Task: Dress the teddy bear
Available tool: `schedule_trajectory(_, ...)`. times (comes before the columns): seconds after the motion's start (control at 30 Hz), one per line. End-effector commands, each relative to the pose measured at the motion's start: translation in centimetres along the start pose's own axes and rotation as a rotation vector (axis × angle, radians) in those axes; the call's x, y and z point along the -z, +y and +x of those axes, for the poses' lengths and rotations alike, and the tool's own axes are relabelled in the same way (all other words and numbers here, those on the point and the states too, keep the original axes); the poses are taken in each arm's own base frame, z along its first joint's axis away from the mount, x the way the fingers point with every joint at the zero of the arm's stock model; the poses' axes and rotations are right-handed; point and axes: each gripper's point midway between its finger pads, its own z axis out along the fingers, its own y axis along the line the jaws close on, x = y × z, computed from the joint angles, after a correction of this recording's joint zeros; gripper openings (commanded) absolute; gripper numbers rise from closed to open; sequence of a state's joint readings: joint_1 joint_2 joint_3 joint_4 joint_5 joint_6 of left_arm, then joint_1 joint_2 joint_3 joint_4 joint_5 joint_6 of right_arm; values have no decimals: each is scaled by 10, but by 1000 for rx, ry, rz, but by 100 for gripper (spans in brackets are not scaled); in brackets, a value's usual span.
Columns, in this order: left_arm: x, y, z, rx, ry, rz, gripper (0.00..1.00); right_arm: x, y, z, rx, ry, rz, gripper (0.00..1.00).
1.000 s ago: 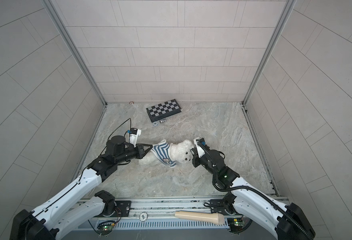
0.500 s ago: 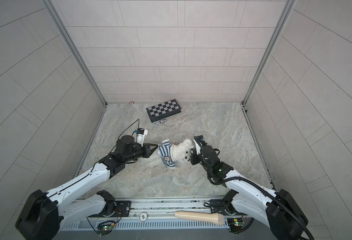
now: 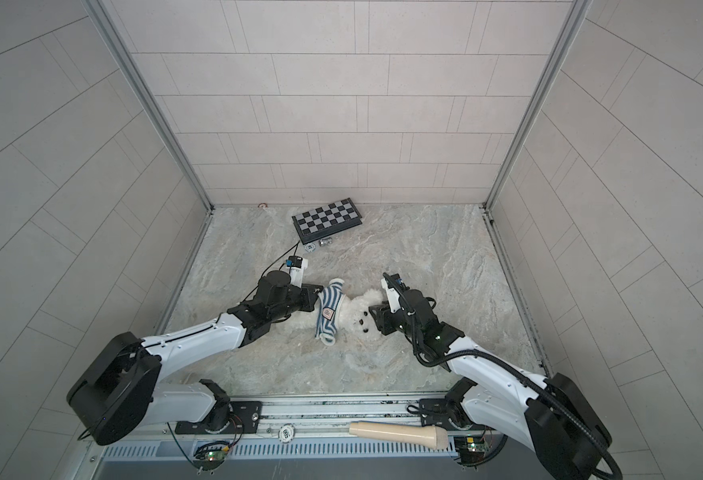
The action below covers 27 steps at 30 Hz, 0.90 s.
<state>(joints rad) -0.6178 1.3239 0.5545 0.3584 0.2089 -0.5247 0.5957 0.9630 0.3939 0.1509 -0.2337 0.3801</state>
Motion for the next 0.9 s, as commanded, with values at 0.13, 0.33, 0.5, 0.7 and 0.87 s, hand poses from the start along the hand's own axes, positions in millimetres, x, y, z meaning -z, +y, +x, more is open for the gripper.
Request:
schedule_trajectory(0.13, 14, -30, -14, -152, -101, 156, 0, 18, 38, -35, 238, -49, -148, 71)
schedule_trajectory(0.33, 21, -42, -18, -200, -114, 194, 0, -15, 59, -22, 377, 80, -303, 71)
schedule_trajectory(0.5, 25, -44, -17, -202, -117, 195, 0, -33, 59, -5, 414, 169, -345, 71)
schedule_trajectory(0.7, 26, -44, -17, -206, -111, 192, 0, -39, 56, 14, 399, 225, -366, 72)
schedule_trajectory(0.87, 26, -47, -19, -210, -117, 196, 0, -48, 46, 27, 373, 279, -327, 68)
